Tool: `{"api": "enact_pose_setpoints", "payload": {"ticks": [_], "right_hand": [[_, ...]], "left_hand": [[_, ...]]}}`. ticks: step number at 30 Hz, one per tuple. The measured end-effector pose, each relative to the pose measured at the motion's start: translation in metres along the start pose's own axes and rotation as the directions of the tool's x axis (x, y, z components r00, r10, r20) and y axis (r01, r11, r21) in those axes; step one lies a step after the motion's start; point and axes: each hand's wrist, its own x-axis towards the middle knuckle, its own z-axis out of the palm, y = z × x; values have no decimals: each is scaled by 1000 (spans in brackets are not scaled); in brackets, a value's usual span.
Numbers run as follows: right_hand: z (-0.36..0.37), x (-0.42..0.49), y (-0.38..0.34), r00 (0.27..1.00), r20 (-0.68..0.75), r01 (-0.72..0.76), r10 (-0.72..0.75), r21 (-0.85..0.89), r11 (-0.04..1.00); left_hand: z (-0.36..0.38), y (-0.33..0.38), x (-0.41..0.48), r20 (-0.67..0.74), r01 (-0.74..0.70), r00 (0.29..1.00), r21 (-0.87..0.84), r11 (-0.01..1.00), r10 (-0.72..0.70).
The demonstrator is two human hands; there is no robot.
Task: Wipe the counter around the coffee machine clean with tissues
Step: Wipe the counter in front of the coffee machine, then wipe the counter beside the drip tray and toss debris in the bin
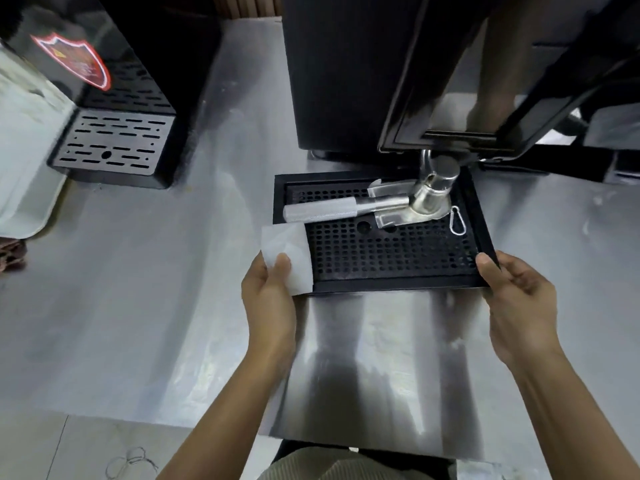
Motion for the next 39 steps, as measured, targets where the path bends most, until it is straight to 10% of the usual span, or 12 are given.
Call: {"api": "enact_pose_setpoints", "payload": {"ticks": [13, 23, 26, 29, 34, 39], "right_hand": [[1, 29, 3, 994, -108, 11, -7, 37, 999], [4, 30, -5, 983, -183, -35, -11, -250, 968], [15, 12, -1, 956, -192, 104, -223, -488, 867], [41, -20, 6, 826, 74, 491, -559, -581, 649], [101, -44, 30, 702, 479, 711, -527, -499, 495], [131, -44, 45, 685, 545, 725, -483, -448, 523]], "left_hand": [[38, -2, 45, 88, -19, 996, 98, 995, 11], [25, -3, 53, 136, 23, 991, -59, 998, -15], [-13, 17, 75, -116, -194, 973, 69, 979, 201], [-66, 35, 105, -242, -398, 796, 481, 781, 554], [-111, 13, 146, 410, -595, 724, 777, 203, 555], [-111, -1, 128, 587, -678, 733, 669, 304, 342]]}}
